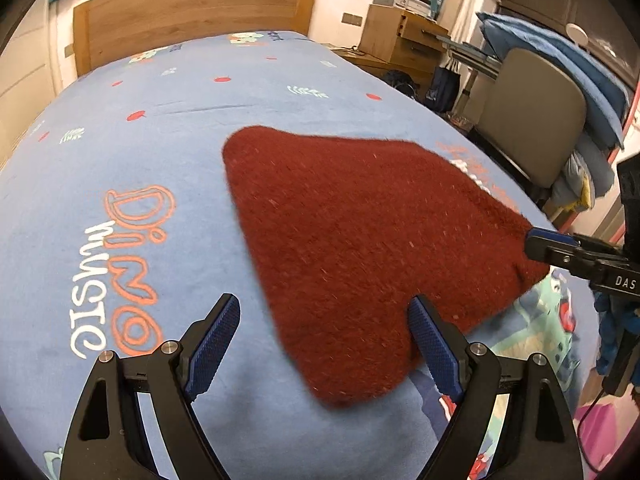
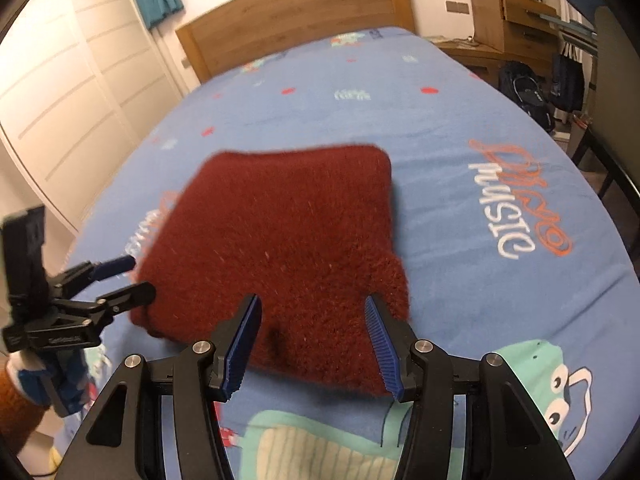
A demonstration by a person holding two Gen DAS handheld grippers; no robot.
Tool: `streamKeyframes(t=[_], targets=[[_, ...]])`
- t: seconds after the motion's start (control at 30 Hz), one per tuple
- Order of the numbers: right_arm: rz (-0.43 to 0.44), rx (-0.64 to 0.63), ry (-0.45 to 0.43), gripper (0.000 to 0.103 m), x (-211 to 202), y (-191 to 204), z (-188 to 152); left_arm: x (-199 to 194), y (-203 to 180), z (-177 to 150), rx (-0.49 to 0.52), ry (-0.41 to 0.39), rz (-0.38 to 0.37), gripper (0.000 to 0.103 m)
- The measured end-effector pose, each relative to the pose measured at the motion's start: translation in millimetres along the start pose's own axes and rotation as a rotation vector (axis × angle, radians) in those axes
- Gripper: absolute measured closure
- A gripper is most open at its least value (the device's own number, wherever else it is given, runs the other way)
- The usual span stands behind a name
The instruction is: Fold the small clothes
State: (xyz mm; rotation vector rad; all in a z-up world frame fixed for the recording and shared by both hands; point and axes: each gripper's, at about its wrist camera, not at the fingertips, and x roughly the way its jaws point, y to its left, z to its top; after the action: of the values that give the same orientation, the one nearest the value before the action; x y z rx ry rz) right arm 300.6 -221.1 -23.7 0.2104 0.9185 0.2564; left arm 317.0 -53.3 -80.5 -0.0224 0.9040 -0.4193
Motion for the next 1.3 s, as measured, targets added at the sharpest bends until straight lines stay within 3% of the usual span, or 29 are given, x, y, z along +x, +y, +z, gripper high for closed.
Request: streamKeyframes(t=[0.13, 0.17, 0.37, 0.47, 0.7, 0.9, 0.97, 1.13, 1.3], targets=[[0.009, 0.044, -0.034, 0.045, -4, -6, 17, -1, 23, 16, -0.112, -0.007, -0.048, 0.018], [0.009, 0.057, -0.031, 0.04, -1, -9, 21, 2, 29, 19, -0.135, -0.002, -0.065, 0.017], [0.06, 0.175, 0.084, 0.026, 44, -39, 29, 30, 58, 31, -0.296, 0.053, -0.177, 0.015], [0.092, 0.225, 0.139, 0.025, 62, -53, 25, 42, 66, 35, -0.354, 0.072, -0.257, 0.014], [0.345, 0.364, 0.244, 0.023, 101, -76, 14, 79, 82, 41, -0.436, 0.196, -0.436, 0.006], [0.426, 0.386, 0.253, 0.021, 110, -85, 11, 79, 93, 48, -0.426, 0.201, -0.457, 0.002], [0.445, 0.386, 0.256, 0.025, 110, -86, 10, 78, 96, 48, -0.427, 0.208, -0.461, 0.002], [0.504, 0.414, 0.251, 0.04, 108, -92, 9, 73, 101, 43, -0.481, 0.18, -0.506, 0.027], [0.499, 0.378, 0.207, 0.048, 97, -86, 14, 62, 117, 41, -0.527, 0.154, -0.558, 0.039]])
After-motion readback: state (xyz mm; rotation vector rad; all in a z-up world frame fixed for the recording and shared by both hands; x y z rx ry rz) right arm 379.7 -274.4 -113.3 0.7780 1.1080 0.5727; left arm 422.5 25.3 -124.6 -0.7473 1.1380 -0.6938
